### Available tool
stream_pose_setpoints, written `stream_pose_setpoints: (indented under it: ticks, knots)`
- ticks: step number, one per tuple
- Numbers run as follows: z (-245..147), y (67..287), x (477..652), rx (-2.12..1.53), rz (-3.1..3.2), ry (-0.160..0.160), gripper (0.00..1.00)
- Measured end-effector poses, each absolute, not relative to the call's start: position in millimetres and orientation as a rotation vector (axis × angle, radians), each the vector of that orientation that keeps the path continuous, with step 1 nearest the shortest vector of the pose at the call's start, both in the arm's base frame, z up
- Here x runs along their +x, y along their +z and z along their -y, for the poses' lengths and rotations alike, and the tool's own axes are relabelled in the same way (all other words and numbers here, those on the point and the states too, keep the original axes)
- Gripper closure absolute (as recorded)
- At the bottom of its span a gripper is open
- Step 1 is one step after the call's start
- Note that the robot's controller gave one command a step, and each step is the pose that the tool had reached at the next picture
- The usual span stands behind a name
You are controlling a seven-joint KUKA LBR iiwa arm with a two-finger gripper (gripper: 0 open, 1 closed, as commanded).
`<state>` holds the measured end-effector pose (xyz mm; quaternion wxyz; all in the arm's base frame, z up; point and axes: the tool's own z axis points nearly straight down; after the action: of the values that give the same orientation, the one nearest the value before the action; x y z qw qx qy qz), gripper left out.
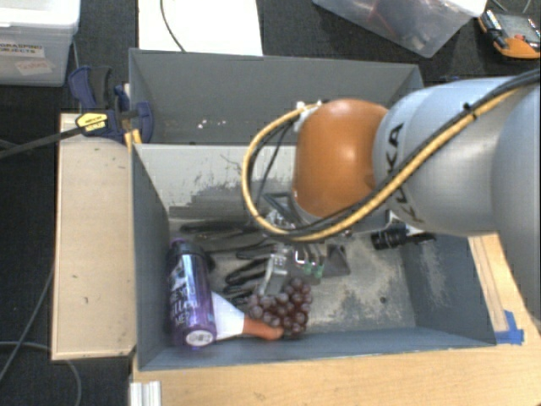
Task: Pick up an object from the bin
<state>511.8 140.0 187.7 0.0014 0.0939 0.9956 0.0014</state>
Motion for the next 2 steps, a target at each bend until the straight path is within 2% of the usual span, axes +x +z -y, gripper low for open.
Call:
stream_pose_setpoints:
  ticks: [1, 2]
  knots:
    - [-146, 179, 518.9, 0.261, -3.124, 0.005, 0.00]
    - [-154, 178, 496.4, 0.220, -3.129, 0.005, 0.00]
